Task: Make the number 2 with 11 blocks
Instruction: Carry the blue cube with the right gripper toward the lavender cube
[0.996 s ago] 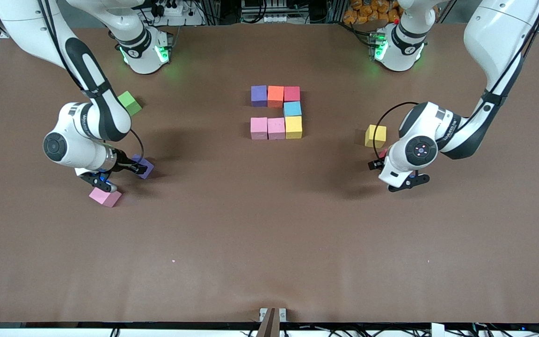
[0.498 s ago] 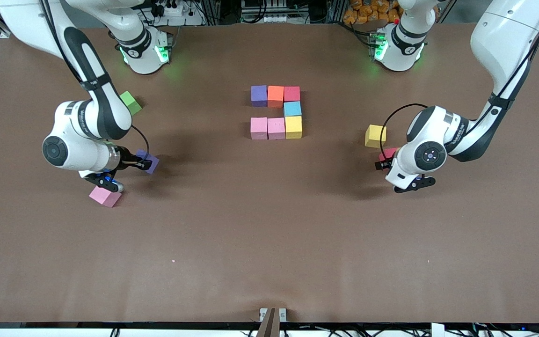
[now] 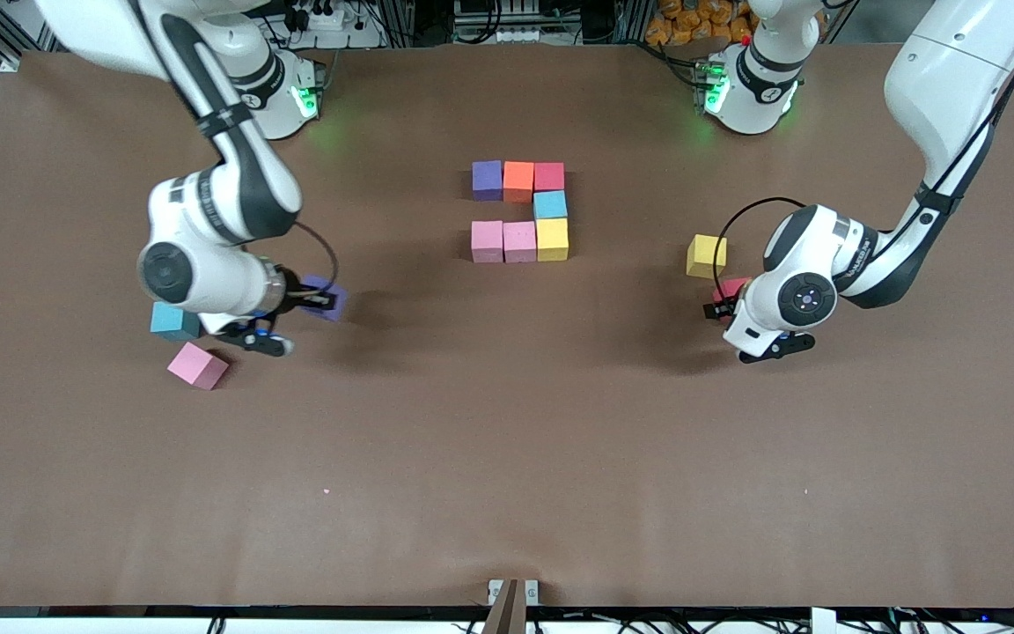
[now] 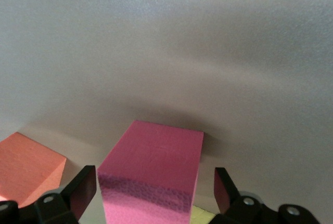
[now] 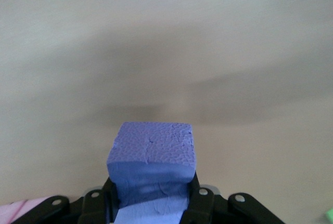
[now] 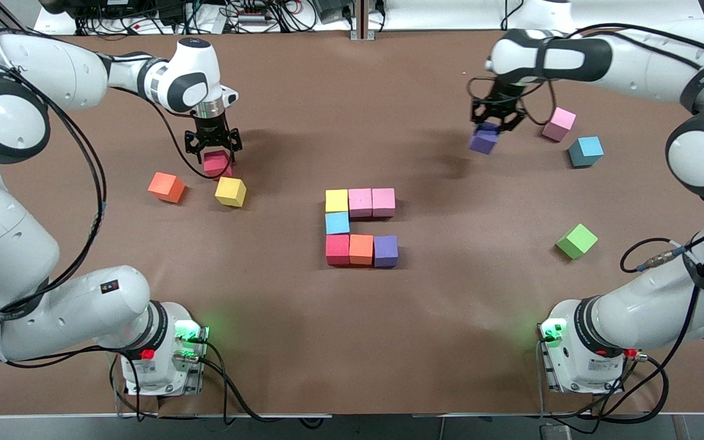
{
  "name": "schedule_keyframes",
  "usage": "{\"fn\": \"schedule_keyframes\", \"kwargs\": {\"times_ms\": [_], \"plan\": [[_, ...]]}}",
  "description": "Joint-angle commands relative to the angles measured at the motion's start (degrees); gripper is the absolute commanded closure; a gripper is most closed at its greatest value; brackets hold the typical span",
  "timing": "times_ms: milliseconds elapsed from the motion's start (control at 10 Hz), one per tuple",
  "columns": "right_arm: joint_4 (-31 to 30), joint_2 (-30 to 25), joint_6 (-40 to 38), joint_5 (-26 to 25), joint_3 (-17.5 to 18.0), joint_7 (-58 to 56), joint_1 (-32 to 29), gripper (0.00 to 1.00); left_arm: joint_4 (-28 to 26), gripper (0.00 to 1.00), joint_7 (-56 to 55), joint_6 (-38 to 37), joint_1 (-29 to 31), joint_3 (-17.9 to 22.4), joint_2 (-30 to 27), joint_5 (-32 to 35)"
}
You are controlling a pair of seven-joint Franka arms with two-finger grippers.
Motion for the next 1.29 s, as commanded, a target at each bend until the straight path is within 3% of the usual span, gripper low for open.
{"fn": "schedule_keyframes", "kwargs": {"times_ms": [0,199,398,697,797,896,996,1195], "plan": [[1.9,1.0,2.6,-0.3,0.4,1.3,4.7,0.78,0.1,0.00,0.4,-0.3,0.6,-0.4,0.4,1.3],[3.0,2.6,6.2,-4.0,1.1,3.7,10.0,0.78,0.1,0.00,0.4,-0.3,0.6,-0.1,0.4,1.7],[8.1,6.9,6.1,-8.1,1.9,12.8,14.9,0.78,0.2,0.00,0.4,-0.3,0.6,-0.1,0.4,1.7],[12.4,12.3,6.1,-8.0,2.2,15.0,19.6,0.78,0.1,0.00,0.3,-0.3,0.6,-0.1,0.4,1.7],[13.6,13.9,6.1,-7.8,2.2,16.1,20.4,0.78,0.2,0.30,0.2,-0.3,0.5,-0.1,0.4,1.7],[14.6,15.3,6.1,-7.8,2.2,17.8,20.8,0.78,0.2,0.78,0.3,-0.3,0.6,-0.1,0.4,1.7],[15.7,16.6,5.8,-7.7,2.4,17.9,21.0,0.78,0.2,1.00,0.3,-0.3,0.5,-0.1,0.4,1.7],[16.9,17.4,6.0,-8.1,3.6,18.5,21.5,0.78,0.5,1.00,0.1,-0.3,0.5,-0.2,-0.1,1.6]]}}
